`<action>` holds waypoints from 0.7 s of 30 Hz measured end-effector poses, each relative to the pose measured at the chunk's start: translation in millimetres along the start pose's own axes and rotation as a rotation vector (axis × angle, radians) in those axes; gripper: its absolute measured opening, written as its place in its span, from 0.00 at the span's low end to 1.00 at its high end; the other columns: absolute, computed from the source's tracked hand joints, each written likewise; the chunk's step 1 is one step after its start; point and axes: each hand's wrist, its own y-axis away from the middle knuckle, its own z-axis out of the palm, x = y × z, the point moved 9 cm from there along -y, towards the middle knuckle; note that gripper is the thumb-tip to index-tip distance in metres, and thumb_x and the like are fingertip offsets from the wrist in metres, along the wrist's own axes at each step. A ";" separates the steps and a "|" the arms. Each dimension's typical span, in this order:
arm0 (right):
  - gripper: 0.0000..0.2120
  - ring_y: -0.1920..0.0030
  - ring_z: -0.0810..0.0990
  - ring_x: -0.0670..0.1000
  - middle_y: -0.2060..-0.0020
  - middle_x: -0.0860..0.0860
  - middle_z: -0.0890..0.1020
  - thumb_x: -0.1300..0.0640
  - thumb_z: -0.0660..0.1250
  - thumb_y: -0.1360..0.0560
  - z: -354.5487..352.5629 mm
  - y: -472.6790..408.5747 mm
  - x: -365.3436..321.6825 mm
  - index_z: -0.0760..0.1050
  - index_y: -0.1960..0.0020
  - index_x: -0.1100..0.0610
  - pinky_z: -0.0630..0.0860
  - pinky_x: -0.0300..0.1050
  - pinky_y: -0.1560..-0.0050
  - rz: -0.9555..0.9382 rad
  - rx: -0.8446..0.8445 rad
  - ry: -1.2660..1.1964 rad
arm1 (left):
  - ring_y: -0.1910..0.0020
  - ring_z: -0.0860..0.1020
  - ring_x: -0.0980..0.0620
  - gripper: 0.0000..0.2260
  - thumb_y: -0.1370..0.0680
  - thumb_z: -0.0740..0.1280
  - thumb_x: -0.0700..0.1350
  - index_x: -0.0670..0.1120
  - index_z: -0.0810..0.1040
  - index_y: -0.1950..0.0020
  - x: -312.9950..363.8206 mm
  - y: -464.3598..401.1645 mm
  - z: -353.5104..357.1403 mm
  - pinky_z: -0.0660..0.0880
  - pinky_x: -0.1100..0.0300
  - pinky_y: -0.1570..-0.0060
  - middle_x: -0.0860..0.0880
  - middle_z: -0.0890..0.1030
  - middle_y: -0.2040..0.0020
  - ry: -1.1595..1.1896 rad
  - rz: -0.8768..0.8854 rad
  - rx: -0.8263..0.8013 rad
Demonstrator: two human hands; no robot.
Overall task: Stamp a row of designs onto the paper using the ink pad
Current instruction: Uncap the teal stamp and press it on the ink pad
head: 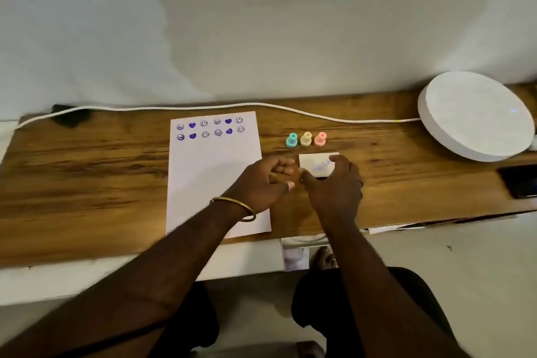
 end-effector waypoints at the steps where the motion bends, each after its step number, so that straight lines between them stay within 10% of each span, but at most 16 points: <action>1: 0.37 0.39 0.74 0.56 0.38 0.53 0.74 0.38 0.75 0.35 3.0 -6.1 -0.7 0.67 0.34 0.52 0.75 0.53 0.44 0.005 -0.001 0.026 | 0.42 0.78 0.55 0.22 0.25 0.72 0.43 0.53 0.71 0.33 0.4 -8.3 5.3 0.73 0.74 0.55 0.57 0.78 0.41 -0.029 0.002 -0.015; 9: 0.48 0.28 0.63 0.60 0.27 0.55 0.64 0.32 0.72 0.36 27.7 -30.1 9.7 0.56 0.27 0.53 0.63 0.62 0.31 0.029 0.018 0.215 | 0.29 0.69 0.45 0.45 0.30 0.75 0.39 0.57 0.50 0.23 -18.0 -64.4 39.3 0.74 0.56 0.43 0.49 0.65 0.25 -0.316 0.045 0.010; 21: 0.49 0.29 0.65 0.60 0.29 0.55 0.68 0.33 0.71 0.36 31.6 -31.3 12.9 0.55 0.26 0.54 0.63 0.62 0.32 0.027 0.032 0.166 | 0.31 0.69 0.45 0.43 0.30 0.74 0.37 0.54 0.52 0.23 -26.2 -75.2 47.6 0.72 0.47 0.37 0.47 0.69 0.28 -0.393 0.045 0.026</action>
